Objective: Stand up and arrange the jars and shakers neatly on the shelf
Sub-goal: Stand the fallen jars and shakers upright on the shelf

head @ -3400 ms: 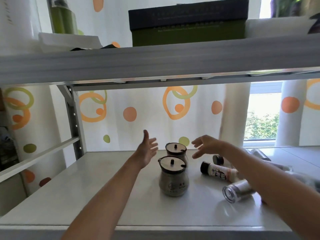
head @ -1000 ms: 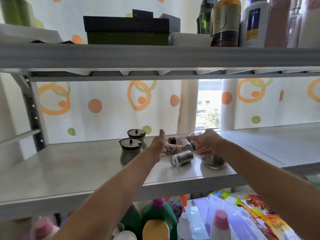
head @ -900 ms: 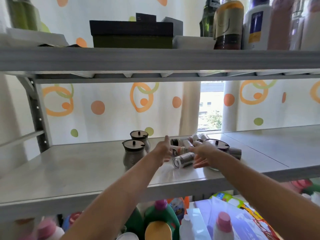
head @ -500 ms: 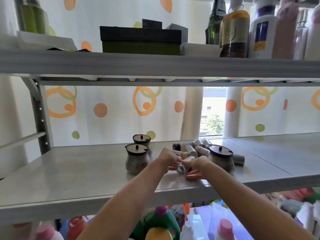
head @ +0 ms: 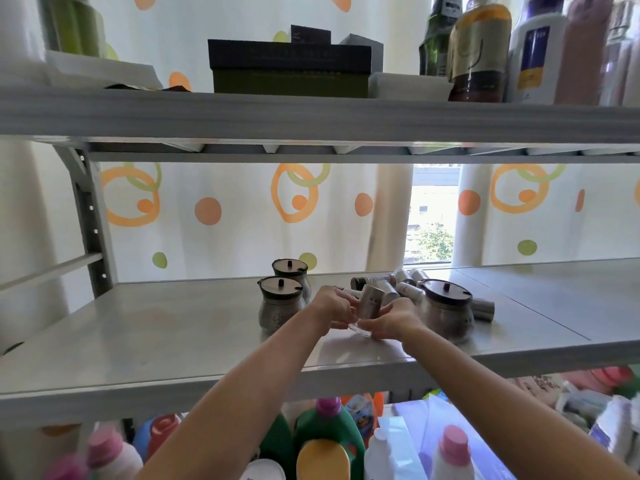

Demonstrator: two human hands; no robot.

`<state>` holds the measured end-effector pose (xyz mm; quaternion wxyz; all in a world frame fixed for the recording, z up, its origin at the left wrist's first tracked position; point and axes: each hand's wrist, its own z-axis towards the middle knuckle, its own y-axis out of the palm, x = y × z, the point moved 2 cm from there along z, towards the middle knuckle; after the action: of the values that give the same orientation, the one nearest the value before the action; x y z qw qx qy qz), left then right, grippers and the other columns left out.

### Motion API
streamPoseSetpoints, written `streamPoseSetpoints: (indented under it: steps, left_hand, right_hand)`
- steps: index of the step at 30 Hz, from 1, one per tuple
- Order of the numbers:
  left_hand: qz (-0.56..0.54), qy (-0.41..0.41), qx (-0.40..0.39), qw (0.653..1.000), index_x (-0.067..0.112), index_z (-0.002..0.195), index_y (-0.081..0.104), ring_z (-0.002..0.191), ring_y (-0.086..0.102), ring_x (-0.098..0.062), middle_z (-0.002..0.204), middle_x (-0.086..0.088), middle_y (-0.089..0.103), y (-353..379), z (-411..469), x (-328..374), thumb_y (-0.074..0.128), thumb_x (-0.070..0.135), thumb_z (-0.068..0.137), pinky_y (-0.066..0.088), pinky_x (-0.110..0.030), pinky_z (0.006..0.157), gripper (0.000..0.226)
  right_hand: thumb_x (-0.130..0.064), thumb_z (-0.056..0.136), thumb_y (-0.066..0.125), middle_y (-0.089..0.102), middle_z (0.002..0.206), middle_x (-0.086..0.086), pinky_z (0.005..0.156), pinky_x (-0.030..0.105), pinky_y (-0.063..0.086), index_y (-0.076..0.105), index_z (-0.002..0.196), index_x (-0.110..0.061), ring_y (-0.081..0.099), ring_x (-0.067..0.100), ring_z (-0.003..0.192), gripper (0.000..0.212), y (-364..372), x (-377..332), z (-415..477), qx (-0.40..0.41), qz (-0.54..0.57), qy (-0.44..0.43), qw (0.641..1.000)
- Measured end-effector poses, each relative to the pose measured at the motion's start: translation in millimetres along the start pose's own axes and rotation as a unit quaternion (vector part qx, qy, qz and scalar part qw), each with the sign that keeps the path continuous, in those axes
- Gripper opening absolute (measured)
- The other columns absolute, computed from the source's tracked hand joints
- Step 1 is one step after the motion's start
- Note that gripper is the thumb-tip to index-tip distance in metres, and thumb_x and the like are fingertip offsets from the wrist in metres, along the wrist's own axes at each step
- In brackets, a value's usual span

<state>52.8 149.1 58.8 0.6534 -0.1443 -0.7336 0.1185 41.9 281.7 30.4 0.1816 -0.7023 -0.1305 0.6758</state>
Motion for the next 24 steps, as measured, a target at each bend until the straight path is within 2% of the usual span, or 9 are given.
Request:
streamPoseSetpoints:
  steps: [3,6,12,14,17,18,20,22,24]
  left_hand:
    - [0.022,0.013,0.011,1.0,-0.008,0.116,0.06,0.062,0.055,-0.016,0.072,-0.007,0.057,-5,1,-7,0.048,-0.015,0.086,0.051,-0.023,0.061,0.034]
    - [0.008,0.019,0.018,1.0,-0.005,0.122,0.056,0.065,0.055,-0.01,0.077,-0.002,0.055,-8,7,-14,0.047,-0.011,0.089,0.051,-0.017,0.059,0.035]
    - [-0.012,0.021,0.011,1.0,-0.006,0.12,0.056,0.066,0.056,-0.011,0.099,-0.01,0.057,-8,11,-17,0.046,-0.011,0.089,0.051,-0.019,0.065,0.033]
    - [-0.035,0.008,0.0,0.999,-0.005,0.106,0.06,0.057,0.057,-0.011,0.09,-0.012,0.058,-10,10,-19,0.042,-0.011,0.091,0.05,-0.016,0.057,0.025]
    - [-0.072,-0.021,0.027,0.997,-0.001,0.08,0.059,0.045,0.051,-0.013,0.069,-0.012,0.053,-15,12,-22,0.035,-0.017,0.089,0.041,-0.014,0.04,0.031]
    - [-0.078,-0.023,0.042,0.996,0.0,0.084,0.06,0.05,0.051,-0.013,0.069,-0.012,0.052,-17,14,-23,0.035,-0.02,0.086,0.042,-0.017,0.043,0.032]
    - [-0.096,-0.023,0.059,0.993,0.002,0.106,0.06,0.067,0.052,-0.016,0.082,-0.013,0.056,-17,22,-27,0.037,-0.021,0.083,0.051,-0.024,0.064,0.04]
    - [-0.1,-0.009,0.082,0.992,0.003,0.123,0.055,0.079,0.053,-0.019,0.106,-0.019,0.057,-16,27,-23,0.039,-0.018,0.083,0.05,-0.032,0.086,0.047]
    - [-0.081,0.023,0.108,0.991,0.002,0.13,0.05,0.098,0.055,-0.024,0.126,-0.021,0.053,-13,34,-18,0.038,-0.012,0.085,0.045,-0.032,0.095,0.048]
  right_hand:
    - [-0.026,0.056,0.088,0.071,0.075,0.003,0.048,0.019,0.035,0.073,0.08,-0.013,0.06,0.015,0.068,0.031,9,-3,-7,0.049,-0.119,-0.079,0.989]
    - [-0.028,0.058,0.087,0.073,0.084,0.007,0.046,0.017,0.029,0.074,0.082,-0.013,0.056,0.013,0.068,0.031,14,-4,-11,0.076,-0.169,-0.128,0.974]
    - [-0.032,0.061,0.086,0.07,0.076,0.005,0.044,0.018,0.028,0.075,0.078,-0.013,0.051,0.01,0.059,0.028,15,-1,-12,0.078,-0.176,-0.125,0.973]
    - [-0.032,0.061,0.086,0.065,0.068,-0.002,0.045,0.018,0.029,0.073,0.072,-0.016,0.051,0.007,0.057,0.023,14,0,-12,0.062,-0.175,-0.122,0.975]
    - [-0.023,0.061,0.086,0.059,0.066,-0.006,0.053,0.02,0.04,0.064,0.066,-0.019,0.055,0.01,0.065,0.023,9,-4,-10,0.033,-0.192,-0.127,0.973]
    - [-0.017,0.061,0.085,0.061,0.073,-0.004,0.063,0.022,0.045,0.067,0.076,-0.015,0.057,0.013,0.072,0.024,6,-5,-8,0.028,-0.195,-0.123,0.973]
    - [-0.005,0.064,0.082,0.062,0.086,0.002,0.077,0.028,0.05,0.065,0.097,-0.005,0.059,0.016,0.081,0.038,-2,-7,-2,0.029,-0.181,-0.104,0.978]
    - [0.001,0.071,0.076,0.066,0.092,0.008,0.079,0.03,0.053,0.062,0.105,0.0,0.06,0.015,0.078,0.036,-9,-11,5,0.051,-0.171,-0.106,0.978]
    - [-0.005,0.079,0.07,0.069,0.098,0.01,0.086,0.032,0.053,0.064,0.107,-0.004,0.063,0.018,0.085,0.029,-13,-15,11,0.076,-0.185,-0.114,0.973]
